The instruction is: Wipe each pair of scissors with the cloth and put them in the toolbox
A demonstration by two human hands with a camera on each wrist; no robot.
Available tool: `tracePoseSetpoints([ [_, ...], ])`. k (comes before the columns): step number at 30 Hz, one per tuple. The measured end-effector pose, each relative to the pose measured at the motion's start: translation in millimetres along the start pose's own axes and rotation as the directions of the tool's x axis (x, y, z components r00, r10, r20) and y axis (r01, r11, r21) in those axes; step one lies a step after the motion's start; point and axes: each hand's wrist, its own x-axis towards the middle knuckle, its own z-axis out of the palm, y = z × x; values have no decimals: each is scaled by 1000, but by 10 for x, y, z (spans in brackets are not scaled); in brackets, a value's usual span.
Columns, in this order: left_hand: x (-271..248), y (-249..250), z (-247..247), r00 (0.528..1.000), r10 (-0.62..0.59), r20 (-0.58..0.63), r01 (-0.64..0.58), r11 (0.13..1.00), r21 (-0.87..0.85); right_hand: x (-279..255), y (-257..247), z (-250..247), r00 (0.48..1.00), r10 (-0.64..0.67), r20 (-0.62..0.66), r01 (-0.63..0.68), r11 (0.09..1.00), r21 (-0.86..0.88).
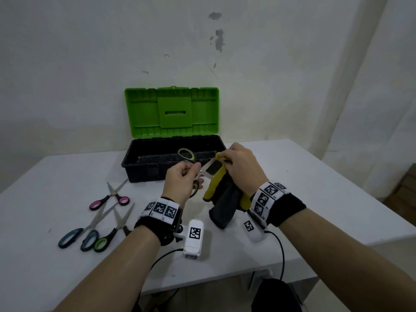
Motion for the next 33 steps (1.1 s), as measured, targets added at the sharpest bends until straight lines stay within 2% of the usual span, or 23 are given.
tracePoseSetpoints([
  [2, 7, 1, -1, 1000, 0, -7, 0, 1000, 6, 3, 25, -40, 999, 8, -48, -6, 999, 41],
  [3, 12, 3, 7, 1000, 1, -7, -1, 1000, 5, -17, -4, -41, 999, -39, -38, 41, 997, 61],
  [5, 13, 5, 33, 1000, 5, 6, -5, 1000, 1, -89, -96, -4, 982, -182, 56, 179, 982, 54],
  [7, 5, 5, 58, 1000, -4, 19, 4, 1000, -2, -144, -148, 38, 961, -244, 130, 243, 970, 22],
  [9, -10, 0, 69, 1000, -29, 9, 29, 999, -25, -109, -92, 32, 978, -185, 98, 185, 983, 11],
  [11, -16, -9, 61, 999, -52, -6, 52, 997, -49, -40, 4, -13, 998, -63, 15, 63, 998, 8],
  [14, 0, -31, 44, 997, -71, -13, 70, 996, -50, 4, 67, -73, 997, 35, -73, -33, 999, 22],
  [16, 13, -29, 43, 998, -57, -10, 57, 998, -31, -31, -18, -65, 999, -26, -41, 28, 997, 68],
  [18, 5, -11, 51, 1000, -30, 7, 30, 999, -17, -109, -138, -8, 992, -110, 66, 104, 991, 89],
  [20, -17, 6, 67, 999, -6, 34, 7, 1000, -6, -159, -176, 42, 986, -126, 111, 119, 991, 66],
  [24, -25, -1, 30, 999, 10, 41, -10, 1000, 18, -33, -7, -35, 994, 106, 1, -106, 993, 43],
  [26, -11, -20, 7, 999, 22, 41, -24, 998, 52, 11, 40, -99, 986, 161, -39, -159, 986, 44],
  [28, 6, -27, 8, 997, 52, 51, -57, 994, 97, 14, -29, -108, 993, 116, -32, -114, 991, 66],
  [31, 10, -42, 25, 990, 101, 102, -117, 981, 157, -51, -196, -4, 997, 6, 78, -12, 997, 73],
  [33, 9, -51, 38, 984, 124, 131, -147, 972, 181, -70, -205, 46, 992, -14, 127, 8, 999, 43],
])
